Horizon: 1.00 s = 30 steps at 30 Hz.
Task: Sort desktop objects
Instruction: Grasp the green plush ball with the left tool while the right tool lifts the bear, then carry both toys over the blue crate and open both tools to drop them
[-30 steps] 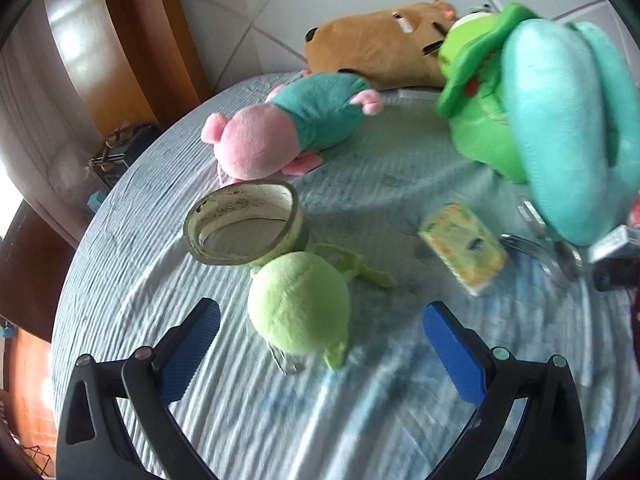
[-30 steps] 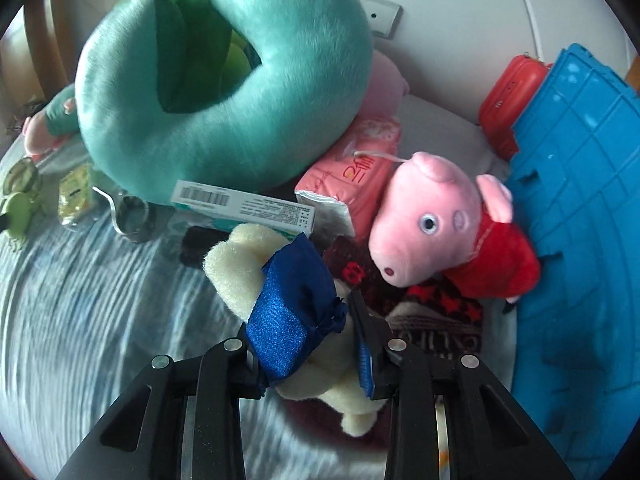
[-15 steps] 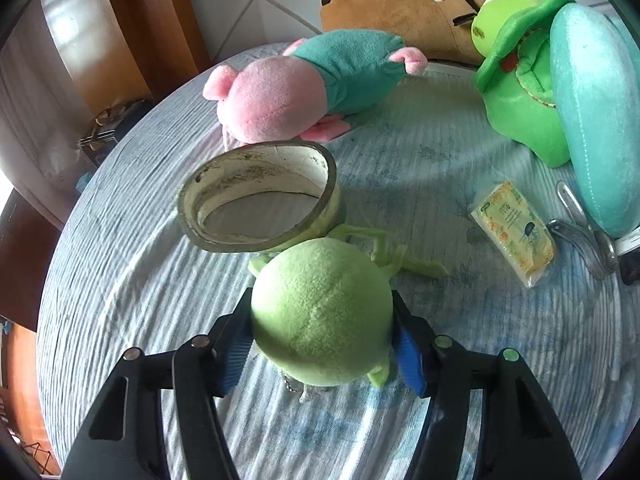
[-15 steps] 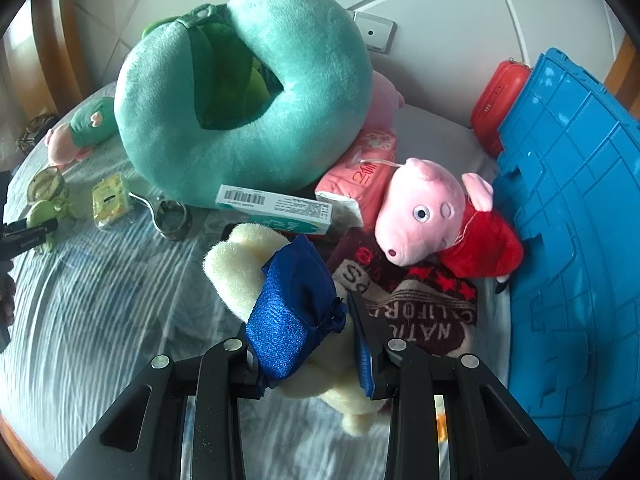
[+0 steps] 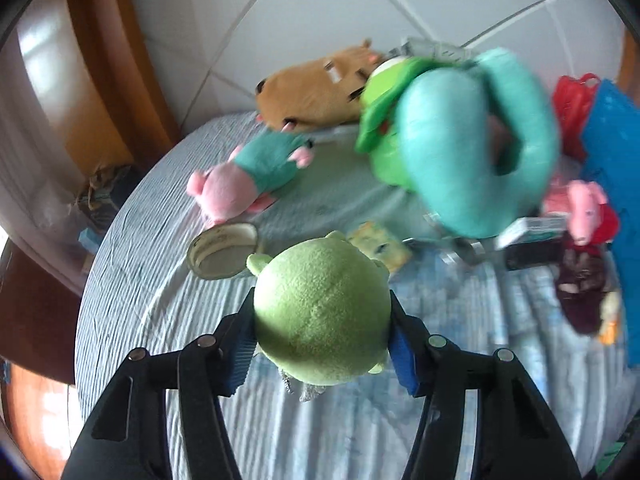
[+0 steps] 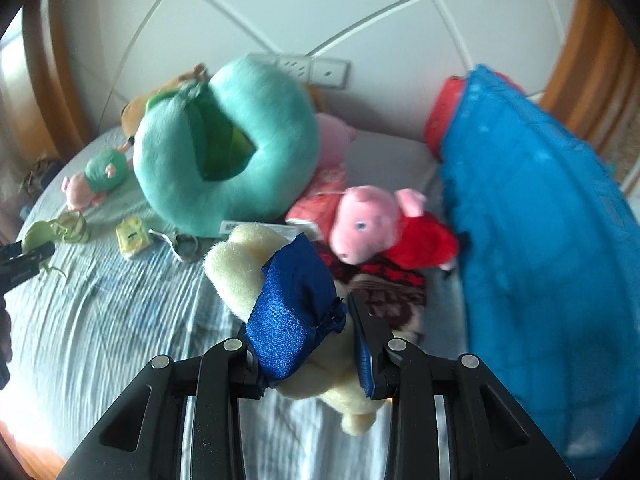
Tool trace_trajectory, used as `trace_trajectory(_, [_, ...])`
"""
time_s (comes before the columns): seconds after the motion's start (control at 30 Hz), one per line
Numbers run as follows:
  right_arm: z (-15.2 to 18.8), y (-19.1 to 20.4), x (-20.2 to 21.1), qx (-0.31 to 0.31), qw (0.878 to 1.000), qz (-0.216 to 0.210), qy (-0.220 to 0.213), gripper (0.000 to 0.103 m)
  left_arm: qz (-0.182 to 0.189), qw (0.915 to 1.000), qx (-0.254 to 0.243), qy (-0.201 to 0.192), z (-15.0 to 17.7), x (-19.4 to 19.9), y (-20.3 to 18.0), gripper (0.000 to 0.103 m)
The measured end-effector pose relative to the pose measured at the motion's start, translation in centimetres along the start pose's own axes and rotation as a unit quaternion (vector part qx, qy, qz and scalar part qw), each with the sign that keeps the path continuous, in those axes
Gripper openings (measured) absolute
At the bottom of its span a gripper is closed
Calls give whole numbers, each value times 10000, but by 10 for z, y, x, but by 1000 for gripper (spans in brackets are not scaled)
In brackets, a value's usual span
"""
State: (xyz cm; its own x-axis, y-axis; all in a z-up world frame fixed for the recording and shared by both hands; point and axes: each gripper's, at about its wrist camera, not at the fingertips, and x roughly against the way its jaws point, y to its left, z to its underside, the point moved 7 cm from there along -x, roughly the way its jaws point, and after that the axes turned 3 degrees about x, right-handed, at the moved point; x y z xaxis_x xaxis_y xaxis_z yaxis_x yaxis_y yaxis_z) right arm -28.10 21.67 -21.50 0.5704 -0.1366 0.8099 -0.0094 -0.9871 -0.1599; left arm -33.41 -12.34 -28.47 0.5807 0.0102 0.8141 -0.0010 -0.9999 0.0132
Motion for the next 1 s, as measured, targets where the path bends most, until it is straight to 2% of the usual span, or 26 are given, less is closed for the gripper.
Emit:
trace_trajectory(0.1, [1, -25, 37, -126, 9998, 136, -102, 32, 271, 9996, -111, -55, -8, 40, -42, 56])
trace_trajectory(0.2, [2, -53, 71, -221, 9991, 244, -258, 32, 482, 9978, -349, -303, -21, 80, -93, 56])
trace_trajectory(0.4, [13, -133, 132, -392, 9964, 337, -670, 32, 888, 9908, -714, -729, -44, 158, -208, 56])
trace_trajectory(0.53, [23, -191, 155, -417, 9950, 321, -846, 32, 1147, 9861, -797, -901, -56, 198, -294, 56])
trace_trajectory(0.77, [38, -284, 180, -342, 9934, 285, -1055, 32, 1460, 9770, -925, -1249, -76, 253, -415, 56])
trace_trajectory(1.0, [51, -352, 186, -402, 9927, 278, -1103, 32, 1759, 9669, -1331, -1279, -85, 277, -518, 56])
